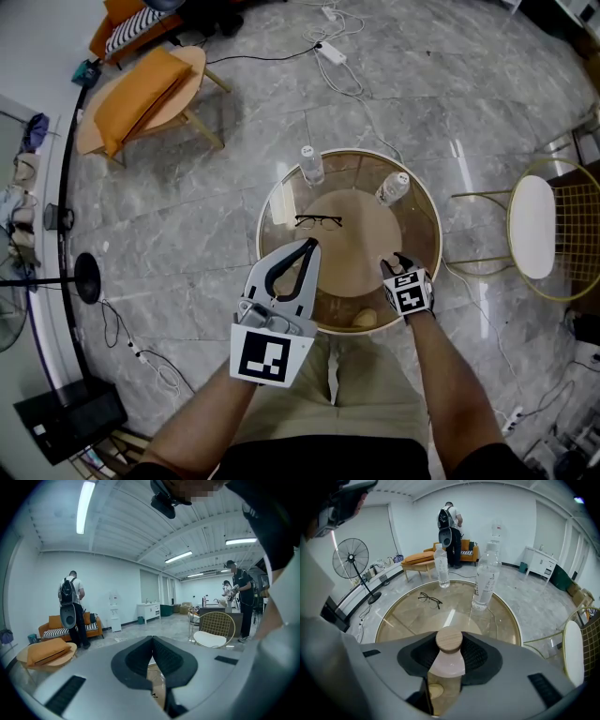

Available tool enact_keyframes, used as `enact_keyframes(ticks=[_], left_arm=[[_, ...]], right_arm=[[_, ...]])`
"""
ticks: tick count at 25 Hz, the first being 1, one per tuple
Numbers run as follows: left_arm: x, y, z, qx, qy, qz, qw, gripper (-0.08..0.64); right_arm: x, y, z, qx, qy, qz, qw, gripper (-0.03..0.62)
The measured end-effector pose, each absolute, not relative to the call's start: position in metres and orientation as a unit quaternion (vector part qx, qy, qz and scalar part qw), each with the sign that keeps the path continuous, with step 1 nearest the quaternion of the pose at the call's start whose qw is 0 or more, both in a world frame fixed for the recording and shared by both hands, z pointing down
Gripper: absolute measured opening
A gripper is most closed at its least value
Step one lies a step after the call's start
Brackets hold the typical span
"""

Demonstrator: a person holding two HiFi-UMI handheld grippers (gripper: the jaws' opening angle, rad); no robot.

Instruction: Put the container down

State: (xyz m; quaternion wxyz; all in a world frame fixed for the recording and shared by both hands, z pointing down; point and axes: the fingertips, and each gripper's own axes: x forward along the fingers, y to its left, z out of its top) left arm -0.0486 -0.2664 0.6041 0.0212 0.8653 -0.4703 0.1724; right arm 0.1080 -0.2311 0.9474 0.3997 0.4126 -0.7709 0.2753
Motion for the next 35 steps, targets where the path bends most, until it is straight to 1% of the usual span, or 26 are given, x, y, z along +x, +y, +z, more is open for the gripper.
enact_keyframes(ticks=[10,17,31,35], left_arm=[[-0.054,-0.261,0.612,0.861,-0.474,0.182,0.025,0.015],[-0.060,-0.259,0.611,0.857,-0.482,0.183,0.024,0.015],[-0.067,-0.255,0.606,0.848,-0.496,0.186,0.023,0.015],[-0.071,-0.259,0.596,0.845,-0.502,0.184,0.018,0.015]], right_arm=[[0.102,-0.229,0.971,0.396,-0.772,0.265,0.422,0.153],[0.105,-0.221,0.985,0.397,-0.754,0.280,0.442,0.153],[0.109,-0.223,0.996,0.410,-0.748,0.288,0.435,0.158],[0.109,-0.226,0.990,0.412,-0.747,0.309,0.420,0.166]])
